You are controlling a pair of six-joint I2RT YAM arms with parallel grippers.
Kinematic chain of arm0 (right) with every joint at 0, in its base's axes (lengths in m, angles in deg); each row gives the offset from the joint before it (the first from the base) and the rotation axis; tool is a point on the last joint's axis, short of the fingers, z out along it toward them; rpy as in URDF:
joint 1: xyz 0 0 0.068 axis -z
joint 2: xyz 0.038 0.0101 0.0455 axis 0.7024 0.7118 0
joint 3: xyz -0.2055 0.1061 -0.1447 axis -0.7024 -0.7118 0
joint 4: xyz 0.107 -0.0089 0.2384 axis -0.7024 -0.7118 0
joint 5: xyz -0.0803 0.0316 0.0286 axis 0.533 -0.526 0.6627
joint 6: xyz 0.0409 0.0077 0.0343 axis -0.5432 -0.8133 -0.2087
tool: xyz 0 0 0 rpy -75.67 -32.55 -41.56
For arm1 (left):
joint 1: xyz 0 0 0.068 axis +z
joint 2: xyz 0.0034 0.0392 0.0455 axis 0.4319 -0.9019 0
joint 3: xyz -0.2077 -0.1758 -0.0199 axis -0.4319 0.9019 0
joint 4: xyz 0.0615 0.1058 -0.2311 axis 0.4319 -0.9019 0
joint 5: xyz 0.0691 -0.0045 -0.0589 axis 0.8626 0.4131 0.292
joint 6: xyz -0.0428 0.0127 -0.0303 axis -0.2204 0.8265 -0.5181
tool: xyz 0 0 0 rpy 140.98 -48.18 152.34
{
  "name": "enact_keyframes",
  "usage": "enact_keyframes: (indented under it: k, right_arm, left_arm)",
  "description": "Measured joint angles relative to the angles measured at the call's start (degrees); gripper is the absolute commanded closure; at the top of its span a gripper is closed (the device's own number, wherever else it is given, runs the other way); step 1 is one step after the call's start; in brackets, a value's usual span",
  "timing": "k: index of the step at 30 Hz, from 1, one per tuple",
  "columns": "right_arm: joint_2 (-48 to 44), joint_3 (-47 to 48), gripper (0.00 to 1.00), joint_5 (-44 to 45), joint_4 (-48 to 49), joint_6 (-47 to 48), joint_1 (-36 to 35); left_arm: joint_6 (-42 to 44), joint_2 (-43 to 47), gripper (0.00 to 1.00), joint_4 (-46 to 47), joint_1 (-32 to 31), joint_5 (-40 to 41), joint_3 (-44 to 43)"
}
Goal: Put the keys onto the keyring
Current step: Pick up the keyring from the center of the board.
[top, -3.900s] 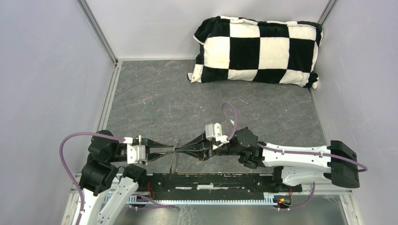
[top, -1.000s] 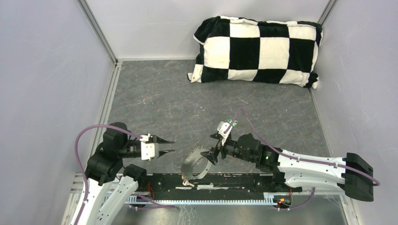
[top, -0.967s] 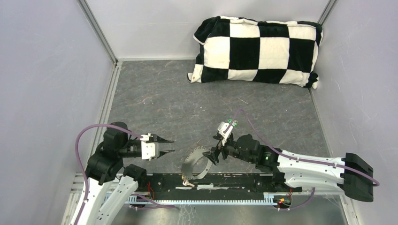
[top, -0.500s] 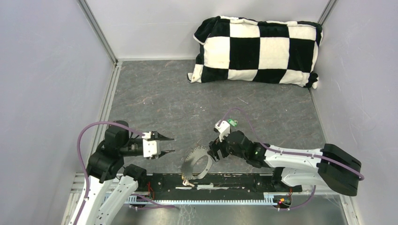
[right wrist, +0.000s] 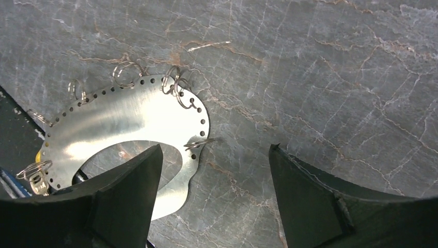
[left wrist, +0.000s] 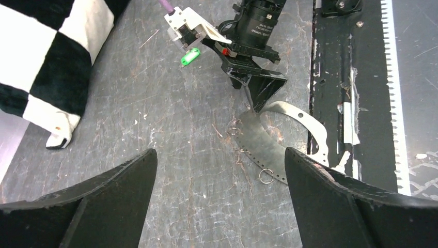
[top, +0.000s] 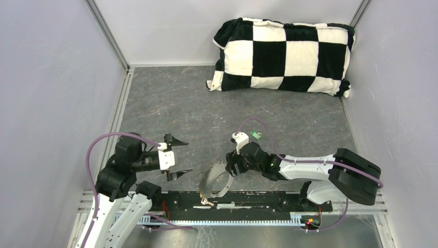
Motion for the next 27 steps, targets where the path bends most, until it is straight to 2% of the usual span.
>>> enact_keyframes:
  k: [3, 16, 23, 27]
  right_arm:
    - [1.3, 0.7, 0.15, 0.9, -0.8, -1.0, 0.0]
    - [4.8, 4.9, 0.29, 6.1, -5.4, -5.8, -0.1]
    - [4.5, 5.0, 0.30, 8.0, -6.7, -8.3, -0.1]
    - [4.0, 5.0, 0.26, 8.7, -7.7, -10.2, -0.1]
  left_arm:
    - [-0.4, -0.2, 0.00, 0.0, 0.0, 1.0, 0.0]
    - [-2.6, -1.4, 0.00, -2.8, 0.0, 4.3, -1.9]
    - [-3.2, -1.9, 0.00, -4.0, 0.0, 5.3, -2.6]
    - [-3.2, -1.9, 0.00, -4.9, 0.0, 5.8, -2.6]
